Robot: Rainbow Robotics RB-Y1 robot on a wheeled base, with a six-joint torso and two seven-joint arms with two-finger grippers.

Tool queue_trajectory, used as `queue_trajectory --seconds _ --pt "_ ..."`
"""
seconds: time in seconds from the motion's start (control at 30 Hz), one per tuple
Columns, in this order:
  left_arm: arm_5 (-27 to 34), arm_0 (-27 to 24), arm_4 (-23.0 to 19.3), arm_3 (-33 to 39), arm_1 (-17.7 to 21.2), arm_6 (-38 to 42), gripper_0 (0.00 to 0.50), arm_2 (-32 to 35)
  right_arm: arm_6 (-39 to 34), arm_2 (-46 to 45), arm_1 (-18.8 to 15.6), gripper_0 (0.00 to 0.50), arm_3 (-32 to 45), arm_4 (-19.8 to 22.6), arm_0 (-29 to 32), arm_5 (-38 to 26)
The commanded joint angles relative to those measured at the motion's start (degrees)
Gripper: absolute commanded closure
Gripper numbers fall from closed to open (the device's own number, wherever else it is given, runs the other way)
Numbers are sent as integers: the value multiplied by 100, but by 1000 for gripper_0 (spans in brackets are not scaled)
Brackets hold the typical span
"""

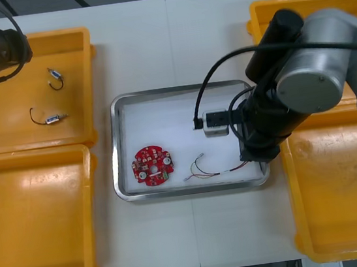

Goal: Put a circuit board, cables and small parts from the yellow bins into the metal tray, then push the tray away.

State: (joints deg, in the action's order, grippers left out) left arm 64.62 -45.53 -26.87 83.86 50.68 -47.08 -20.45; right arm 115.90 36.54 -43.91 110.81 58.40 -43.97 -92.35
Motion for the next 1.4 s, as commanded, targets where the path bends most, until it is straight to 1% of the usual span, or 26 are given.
queue_trajectory --seconds 0.03,0.1,0.23,0.33,0.43,0.47,0.5,0.6,0.77,0.93,0.97,1.17,1.27,1.4 --pt "-538 -360 270 -274 -164 -399 0 -293 -410 -938 -117 0 248 382 -165 -486" --pt "-661 -360 332 -318 -181 -399 0 -354 -691 -1193 -232 0 345 470 -165 -644" --pt "-793 -360 639 -336 -181 -390 0 -636 -1465 -1562 -601 0 608 567 -165 -732" --pt "-881 -360 877 -336 -207 -346 0 -838 -2054 -1747 -838 0 617 637 -165 -776" --pt "-907 -360 956 -336 -243 -311 0 -882 -2467 -1834 -1023 0 573 655 -165 -802" --pt "-951 -360 956 -371 -287 -302 0 -882 -2774 -1878 -1146 0 494 673 -165 -811" --pt "-969 -360 956 -380 -295 -293 0 -882 -2871 -1887 -1181 0 468 690 -165 -811" --pt "-1048 -360 1061 -467 -410 -276 0 -882 -3539 -1984 -1365 0 239 734 -165 -828" --pt "-1101 -378 1167 -573 -515 -196 0 -882 -4444 -2186 -1427 0 -192 752 -165 -872" --pt "-1145 -378 1263 -643 -594 -161 0 -882 -4963 -2283 -1418 0 -789 637 -305 -846" --pt "-1145 -378 1272 -643 -594 -152 0 -882 -5007 -2283 -1418 0 -877 629 -340 -846" --pt "-1145 -378 1272 -749 -664 6 0 -882 -5104 -2256 -1269 0 -1976 506 -885 -837" --pt "-1312 -378 1272 -880 -726 375 0 -882 -5095 -2186 -1111 0 -2529 277 -1202 -793" --pt "-1602 -378 1290 -1074 -779 744 0 -899 -5104 -1975 -917 0 -3074 5 -1518 -626"
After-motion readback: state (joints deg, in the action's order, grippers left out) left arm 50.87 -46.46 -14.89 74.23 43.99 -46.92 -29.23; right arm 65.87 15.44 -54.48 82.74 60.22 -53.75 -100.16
